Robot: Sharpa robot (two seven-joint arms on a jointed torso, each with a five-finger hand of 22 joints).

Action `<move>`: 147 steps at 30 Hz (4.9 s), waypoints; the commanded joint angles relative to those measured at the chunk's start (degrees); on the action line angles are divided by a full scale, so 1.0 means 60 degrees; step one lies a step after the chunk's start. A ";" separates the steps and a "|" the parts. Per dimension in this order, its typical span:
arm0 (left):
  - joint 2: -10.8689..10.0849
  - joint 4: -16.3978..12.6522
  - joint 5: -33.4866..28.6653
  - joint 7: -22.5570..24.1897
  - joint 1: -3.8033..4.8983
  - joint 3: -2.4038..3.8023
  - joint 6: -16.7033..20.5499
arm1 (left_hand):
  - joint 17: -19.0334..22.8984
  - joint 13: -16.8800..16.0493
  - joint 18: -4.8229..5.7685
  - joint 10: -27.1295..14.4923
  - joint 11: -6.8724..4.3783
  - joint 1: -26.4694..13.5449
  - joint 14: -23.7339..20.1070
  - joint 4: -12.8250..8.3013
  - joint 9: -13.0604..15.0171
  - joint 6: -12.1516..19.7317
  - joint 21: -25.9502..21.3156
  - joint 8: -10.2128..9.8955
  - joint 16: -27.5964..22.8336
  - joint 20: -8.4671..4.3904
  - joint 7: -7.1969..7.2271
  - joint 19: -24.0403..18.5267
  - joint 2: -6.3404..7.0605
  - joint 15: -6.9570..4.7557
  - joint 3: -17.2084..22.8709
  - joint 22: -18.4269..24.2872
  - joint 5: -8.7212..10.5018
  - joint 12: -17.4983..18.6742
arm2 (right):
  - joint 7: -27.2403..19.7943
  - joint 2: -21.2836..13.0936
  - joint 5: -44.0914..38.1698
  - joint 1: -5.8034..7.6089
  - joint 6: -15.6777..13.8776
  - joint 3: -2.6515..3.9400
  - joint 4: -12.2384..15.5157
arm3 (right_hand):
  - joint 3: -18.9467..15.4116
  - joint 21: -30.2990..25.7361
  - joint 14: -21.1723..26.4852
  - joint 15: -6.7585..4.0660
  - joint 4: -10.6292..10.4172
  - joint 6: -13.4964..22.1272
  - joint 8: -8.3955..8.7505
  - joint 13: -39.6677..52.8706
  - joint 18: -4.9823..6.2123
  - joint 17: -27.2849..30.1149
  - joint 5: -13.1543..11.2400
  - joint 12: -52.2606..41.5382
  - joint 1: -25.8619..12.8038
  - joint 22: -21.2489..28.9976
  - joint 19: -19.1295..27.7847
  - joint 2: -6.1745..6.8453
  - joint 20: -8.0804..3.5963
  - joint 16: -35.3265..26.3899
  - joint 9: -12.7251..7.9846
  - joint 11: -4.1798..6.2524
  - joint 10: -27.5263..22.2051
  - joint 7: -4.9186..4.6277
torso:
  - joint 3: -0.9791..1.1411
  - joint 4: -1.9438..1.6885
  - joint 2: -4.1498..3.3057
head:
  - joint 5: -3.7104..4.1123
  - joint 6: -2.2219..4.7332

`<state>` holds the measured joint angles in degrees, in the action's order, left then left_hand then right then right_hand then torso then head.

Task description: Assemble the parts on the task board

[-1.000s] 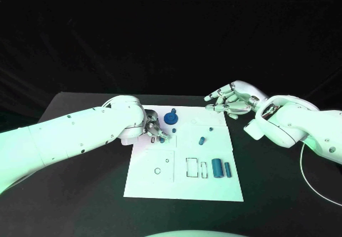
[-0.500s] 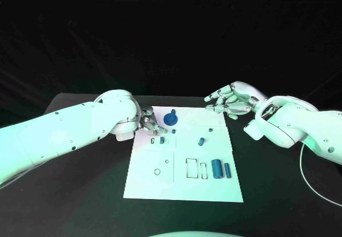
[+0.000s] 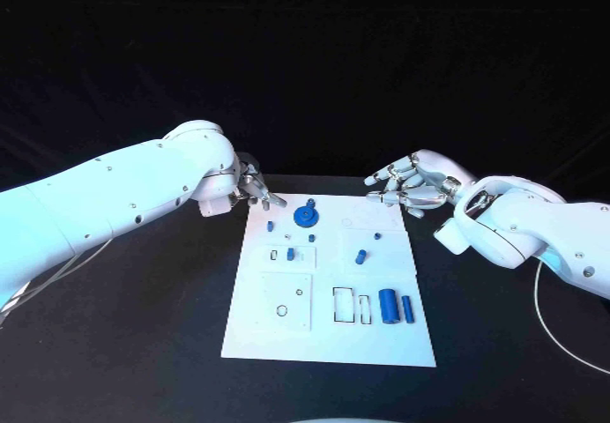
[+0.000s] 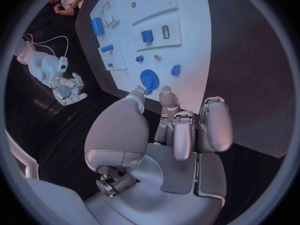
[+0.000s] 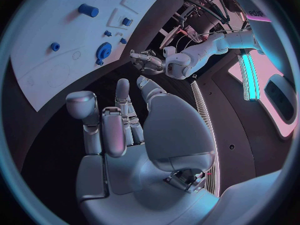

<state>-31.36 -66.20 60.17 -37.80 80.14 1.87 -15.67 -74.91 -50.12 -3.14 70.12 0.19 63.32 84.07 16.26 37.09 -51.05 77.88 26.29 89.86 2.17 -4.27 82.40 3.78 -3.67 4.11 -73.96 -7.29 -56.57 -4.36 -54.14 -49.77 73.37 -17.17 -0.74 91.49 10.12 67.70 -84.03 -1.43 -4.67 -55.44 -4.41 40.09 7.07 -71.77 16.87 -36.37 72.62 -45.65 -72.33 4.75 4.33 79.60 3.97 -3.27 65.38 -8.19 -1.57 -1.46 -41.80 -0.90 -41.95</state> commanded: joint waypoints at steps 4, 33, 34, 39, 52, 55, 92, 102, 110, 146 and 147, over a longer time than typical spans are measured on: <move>0.0441 0.0915 0.0463 0.0370 -0.0039 -0.0143 -0.0658 | -0.2515 -0.0071 -0.0097 0.0050 0.0011 0.0169 0.0988 0.0036 -0.0169 -0.0155 0.0033 -0.0076 0.0023 0.0111 -0.0039 0.0069 -0.0111 0.0050 -0.0167 -0.0098 -0.0048 -0.0108 | -0.0096 0.0059 0.0015 -0.0020 0.0090 0.0000 -0.0029 | -0.0001 -0.0025 -0.0405 -0.0002 -0.0068 -0.0075 -0.0042 -0.0014 0.0146 0.0006 0.0067 0.0038 -0.0119 0.0011 0.0071 -0.0014 0.0025 -0.0024 -0.0002 0.0040 -0.0010 0.0001 | -0.0012 0.0048 -0.0043 | -0.0045 0.0018; 0.0851 0.1543 0.0393 0.0430 -0.0233 -0.0229 -0.1923 | -0.2515 -0.0516 0.0012 0.0512 -0.0228 0.0450 0.0988 -0.0012 -0.0287 -0.0919 0.0398 0.0247 0.0023 -0.0047 0.0244 0.0343 -0.0613 -0.0142 -0.0572 -0.0606 -0.0043 -0.0642 | -0.0097 0.0109 0.0016 -0.0032 0.0134 -0.0001 -0.0035 | 0.0005 -0.0032 -0.0406 -0.0005 -0.0075 -0.0074 -0.0041 -0.0017 0.0148 0.0005 0.0097 0.0037 -0.0104 0.0021 0.0072 -0.0038 0.0024 -0.0026 -0.0002 0.0043 -0.0010 0.0004 | 0.0006 0.0047 -0.0046 | -0.0100 -0.0035; 0.0851 0.1541 0.0392 0.0426 -0.0234 -0.0229 -0.1933 | -0.2515 -0.0515 0.0014 0.0516 -0.0233 0.0485 0.0988 -0.0021 -0.0281 -0.0924 0.0401 0.0257 0.0023 -0.0052 0.0249 0.0345 -0.0621 -0.0147 -0.0571 -0.0613 -0.0044 -0.0643 | -0.0097 0.0110 0.0016 -0.0032 0.0134 -0.0001 -0.0035 | 0.0005 -0.0032 -0.0406 -0.0005 -0.0075 -0.0074 -0.0041 -0.0017 0.0148 0.0005 0.0097 0.0037 -0.0104 0.0021 0.0072 -0.0038 0.0024 -0.0026 -0.0002 0.0043 -0.0010 0.0004 | 0.0007 0.0048 -0.0045 | -0.0101 -0.0034; 0.0854 0.1533 0.0390 0.0418 -0.0239 -0.0230 -0.1893 | -0.2515 -0.0521 0.0015 0.0529 -0.0248 0.0599 0.0988 -0.0044 -0.0261 -0.0935 0.0402 0.0288 0.0023 -0.0068 0.0264 0.0348 -0.0655 -0.0161 -0.0566 -0.0620 -0.0048 -0.0653 | -0.0099 0.0114 0.0016 -0.0032 0.0135 -0.0001 -0.0038 | 0.0005 -0.0032 -0.0406 -0.0005 -0.0075 -0.0074 -0.0041 -0.0017 0.0148 0.0005 0.0097 0.0037 -0.0104 0.0021 0.0072 -0.0038 0.0024 -0.0026 -0.0002 0.0043 -0.0010 0.0004 | 0.0008 0.0053 -0.0043 | -0.0100 -0.0030; 0.0925 0.1600 0.0389 0.0429 -0.0289 -0.0231 -0.1571 | -0.2515 -0.0507 0.0015 0.0544 -0.0272 0.0856 0.0988 -0.0067 -0.0212 -0.0920 0.0396 0.0348 0.0023 -0.0096 0.0287 0.0349 -0.0849 -0.0184 -0.0482 -0.0628 -0.0041 -0.0652 | -0.0114 0.0125 0.0021 -0.0032 0.0143 -0.0001 -0.0041 | 0.0007 -0.0041 -0.0404 -0.0007 -0.0079 -0.0075 -0.0041 -0.0021 0.0151 0.0020 0.0124 0.0036 -0.0088 0.0034 0.0073 -0.0054 0.0023 -0.0037 -0.0002 0.0046 -0.0012 0.0005 | 0.0008 0.0054 -0.0049 | -0.0081 -0.0054; 0.0942 0.1618 0.0389 0.0415 -0.0301 -0.0232 -0.1546 | -0.2515 -0.0508 0.0015 0.0545 -0.0273 0.0860 0.0988 -0.0067 -0.0212 -0.0920 0.0396 0.0349 0.0023 -0.0096 0.0287 0.0349 -0.0852 -0.0185 -0.0481 -0.0628 -0.0041 -0.0653 | -0.0122 0.0124 0.0024 -0.0032 0.0139 -0.0001 -0.0038 | 0.0007 -0.0041 -0.0404 -0.0007 -0.0079 -0.0075 -0.0041 -0.0021 0.0151 0.0020 0.0124 0.0036 -0.0088 0.0034 0.0073 -0.0054 0.0023 -0.0037 -0.0002 0.0046 -0.0012 0.0005 | 0.0008 0.0055 -0.0051 | -0.0076 -0.0066; 0.0730 0.1442 -0.0175 0.0875 -0.0316 -0.0250 -0.1029 | -0.2515 -0.0345 0.0004 0.0623 -0.0296 0.1268 0.0988 -0.1702 0.0149 -0.0607 0.0293 0.0750 0.0023 -0.0118 0.0263 0.0334 0.0031 -0.0187 0.5473 -0.0695 -0.0575 -0.0506 | -0.0074 0.0118 0.0032 -0.0032 0.0201 -0.0002 -0.0038 | 0.0023 -0.0073 -0.0407 -0.0014 -0.0099 -0.0107 -0.0056 -0.0039 0.0157 0.0017 0.0244 0.0044 -0.0040 0.0079 0.0081 -0.0109 0.0018 -0.0043 0.0003 0.0051 -0.0037 0.0008 | 0.0007 0.0025 -0.0029 | -0.0020 -0.0081; -0.0121 0.0153 -0.0997 0.1058 -0.0339 -0.0281 -0.0298 | -0.2515 -0.0699 0.0048 0.0903 -0.0348 0.0665 0.0988 -0.2076 0.0220 -0.0749 0.0439 0.0869 0.0023 -0.0153 0.0336 0.0430 0.0205 -0.0238 0.6033 -0.0893 -0.1245 -0.0825 | -0.0046 0.0083 0.0031 -0.0032 0.0239 -0.0007 -0.0034 | 0.0021 -0.0074 -0.0407 -0.0014 -0.0106 -0.0109 -0.0057 -0.0043 0.0156 0.0020 0.0282 0.0045 -0.0035 0.0078 0.0077 -0.0110 0.0016 -0.0047 0.0003 0.0051 -0.0043 0.0008 | 0.0026 0.0007 -0.0002 | -0.0073 -0.0076; -0.0889 -0.1166 -0.0422 0.1147 -0.0537 -0.0422 0.0023 | -0.2515 -0.0769 0.0056 0.0952 -0.0366 0.0500 0.0988 -0.2191 0.0235 -0.0782 0.0467 0.0896 0.0023 -0.0171 0.0354 0.0448 0.0225 -0.0256 0.6182 -0.0933 -0.1333 -0.0885 | -0.0038 0.0081 0.0034 -0.0034 0.0262 -0.0020 -0.0053 | 0.0020 -0.0073 -0.0407 -0.0014 -0.0108 -0.0110 -0.0058 -0.0044 0.0155 0.0024 0.0296 0.0045 -0.0034 0.0074 0.0075 -0.0109 0.0016 -0.0049 0.0003 0.0051 -0.0044 0.0008 | 0.0027 -0.0006 -0.0010 | -0.0098 -0.0120; -0.1266 -0.1983 0.0562 0.0808 -0.1021 -0.0488 -0.0847 | -0.2515 -0.0880 0.0081 0.1037 -0.0392 0.0334 0.0988 -0.2398 0.0269 -0.0826 0.0548 0.0959 0.0023 -0.0186 0.0385 0.0494 0.0351 -0.0268 0.6346 -0.1038 -0.1330 -0.0986 | -0.0074 0.0092 0.0035 -0.0067 0.0358 -0.0036 -0.0057 | 0.0006 -0.0078 -0.0408 -0.0014 -0.0121 -0.0112 -0.0058 -0.0046 0.0156 0.0024 0.0310 0.0041 -0.0046 0.0080 0.0075 -0.0101 0.0015 -0.0051 0.0003 0.0049 -0.0042 0.0006 | 0.0039 0.0027 -0.0013 | -0.0163 -0.0343; -0.1269 -0.1984 0.0565 0.0810 -0.1021 -0.0488 -0.0847 | -0.2515 -0.0900 0.0082 0.1048 -0.0393 0.0332 0.0988 -0.2407 0.0269 -0.0829 0.0550 0.0961 0.0023 -0.0186 0.0386 0.0495 0.0356 -0.0268 0.6349 -0.1040 -0.1330 -0.1003 | -0.0076 0.0092 0.0035 -0.0067 0.0361 -0.0036 -0.0059 | 0.0006 -0.0078 -0.0408 -0.0014 -0.0121 -0.0112 -0.0058 -0.0046 0.0156 0.0024 0.0310 0.0041 -0.0046 0.0080 0.0075 -0.0101 0.0015 -0.0051 0.0003 0.0049 -0.0042 0.0006 | 0.0036 0.0024 -0.0014 | -0.0161 -0.0347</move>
<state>-38.92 -78.18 62.43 -32.15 74.32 -0.84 -18.12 -74.94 -55.44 -3.13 76.02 -2.11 65.62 84.08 10.12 38.58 -55.71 80.99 31.86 89.86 1.34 -2.17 84.04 6.14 -4.91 33.99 -74.94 -15.09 -62.35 -4.49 -53.63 -49.56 73.01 -15.84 -0.96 91.13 10.13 67.46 -84.03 -1.43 -4.98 -55.83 -4.41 39.87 7.07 -71.71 18.53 -36.37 72.40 -45.25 -72.33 4.53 4.33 79.60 3.97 -3.15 65.28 -8.21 -1.37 -1.33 -41.89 -1.87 -43.97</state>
